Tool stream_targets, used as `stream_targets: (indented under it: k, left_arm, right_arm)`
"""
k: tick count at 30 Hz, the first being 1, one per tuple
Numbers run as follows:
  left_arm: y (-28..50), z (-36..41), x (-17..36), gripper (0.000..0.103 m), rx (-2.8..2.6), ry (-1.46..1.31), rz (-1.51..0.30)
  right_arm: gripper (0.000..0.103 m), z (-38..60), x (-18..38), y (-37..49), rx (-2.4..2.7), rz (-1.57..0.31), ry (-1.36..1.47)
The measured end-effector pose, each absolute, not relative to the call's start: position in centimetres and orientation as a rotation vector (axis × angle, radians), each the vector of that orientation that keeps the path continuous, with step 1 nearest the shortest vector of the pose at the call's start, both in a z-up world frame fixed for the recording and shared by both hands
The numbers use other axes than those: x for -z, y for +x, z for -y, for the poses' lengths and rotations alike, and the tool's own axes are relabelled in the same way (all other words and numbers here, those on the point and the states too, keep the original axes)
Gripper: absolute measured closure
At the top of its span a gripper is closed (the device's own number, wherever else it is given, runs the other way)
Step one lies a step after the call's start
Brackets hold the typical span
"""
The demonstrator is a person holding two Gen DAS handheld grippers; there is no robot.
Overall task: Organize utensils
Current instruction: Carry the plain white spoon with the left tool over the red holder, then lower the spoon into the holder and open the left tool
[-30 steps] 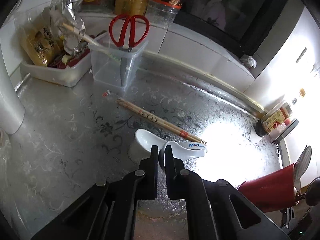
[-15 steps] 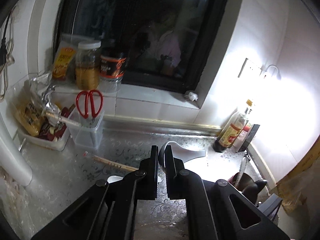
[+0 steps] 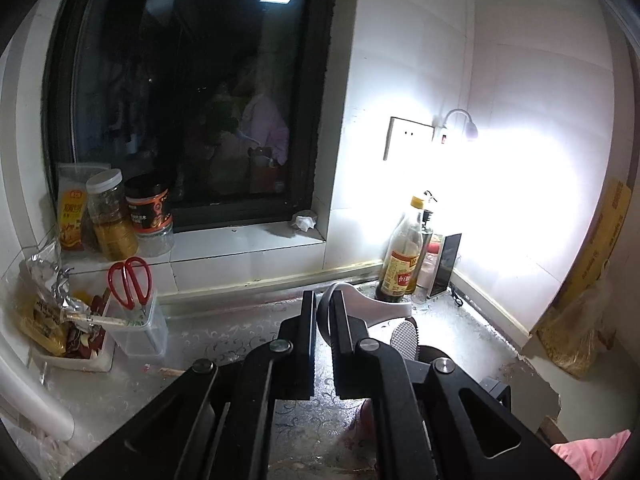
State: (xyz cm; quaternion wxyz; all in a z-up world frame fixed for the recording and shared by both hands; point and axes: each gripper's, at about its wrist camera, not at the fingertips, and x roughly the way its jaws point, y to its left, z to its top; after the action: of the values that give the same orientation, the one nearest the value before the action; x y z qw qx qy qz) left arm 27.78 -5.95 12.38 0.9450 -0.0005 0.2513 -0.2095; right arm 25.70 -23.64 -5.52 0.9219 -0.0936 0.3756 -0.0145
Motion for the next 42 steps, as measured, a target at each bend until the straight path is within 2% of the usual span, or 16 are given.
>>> stream_targets:
  k: [15, 42]
  left_arm:
    - [27.1, 13.1, -11.1, 0.097, 0.523, 0.223, -0.571]
    - [28.5, 16.4, -9.0, 0.095, 0.575, 0.292, -0.672]
  right_arm:
    - [0.014, 23.4, 5.7, 25.9, 0.031, -0.771, -0.192]
    - [0.014, 23.3, 4.9, 25.7, 0.022, -0.744, -0.184]
